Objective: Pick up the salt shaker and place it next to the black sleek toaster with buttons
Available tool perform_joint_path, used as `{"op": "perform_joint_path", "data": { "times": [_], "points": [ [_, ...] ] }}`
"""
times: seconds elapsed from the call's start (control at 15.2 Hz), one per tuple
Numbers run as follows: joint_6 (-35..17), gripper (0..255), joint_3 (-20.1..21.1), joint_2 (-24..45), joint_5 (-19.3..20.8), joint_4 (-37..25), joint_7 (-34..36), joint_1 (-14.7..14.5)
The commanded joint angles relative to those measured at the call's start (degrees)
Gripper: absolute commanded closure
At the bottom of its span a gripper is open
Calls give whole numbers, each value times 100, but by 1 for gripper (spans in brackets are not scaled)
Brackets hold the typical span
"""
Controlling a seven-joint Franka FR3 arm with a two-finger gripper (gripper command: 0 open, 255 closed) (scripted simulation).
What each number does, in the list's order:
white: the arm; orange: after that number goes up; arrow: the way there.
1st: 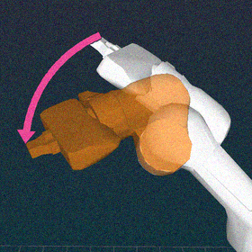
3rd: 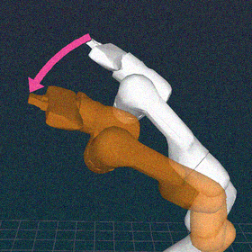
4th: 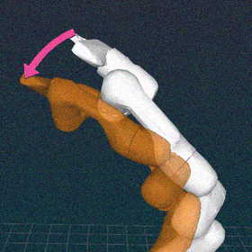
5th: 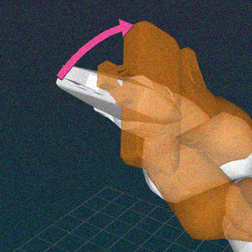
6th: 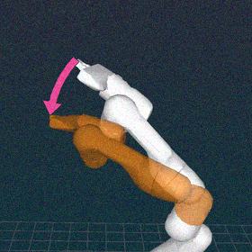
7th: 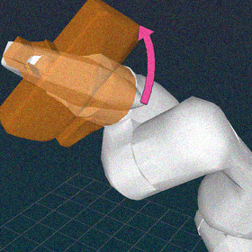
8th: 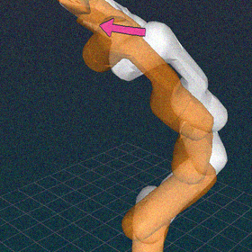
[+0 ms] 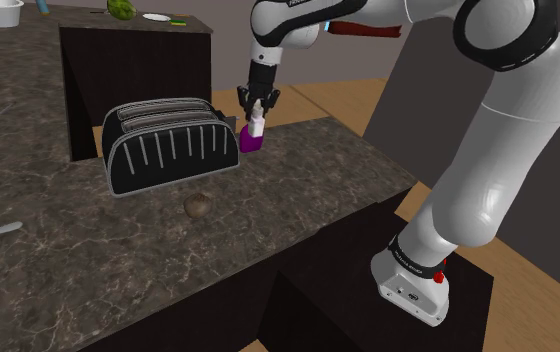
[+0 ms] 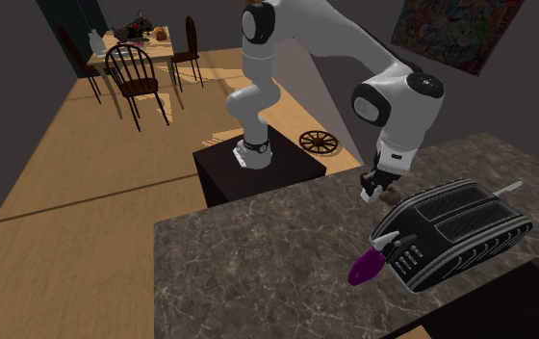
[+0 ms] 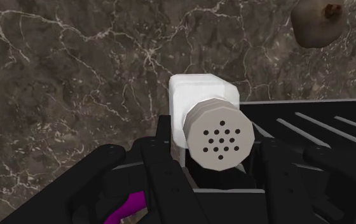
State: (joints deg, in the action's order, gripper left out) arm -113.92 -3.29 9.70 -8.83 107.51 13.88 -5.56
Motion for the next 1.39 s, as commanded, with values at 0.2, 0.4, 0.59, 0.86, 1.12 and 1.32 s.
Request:
{"op": "perform_joint_path", "data": {
  "times": [0.2,0.4,0.59,0.86,1.12,1.32],
  "points": [
    [-345,255,8,134,-33,211,-52,-3],
    [-551,255,13,228,-56,325,-86,-3],
    [-754,255,19,332,-82,427,-122,-3],
    [-1021,255,29,483,-119,545,-171,-1],
    [-1283,255,41,651,-159,643,-222,2],
    [-1476,255,51,786,-192,704,-262,5]
  ]
}}
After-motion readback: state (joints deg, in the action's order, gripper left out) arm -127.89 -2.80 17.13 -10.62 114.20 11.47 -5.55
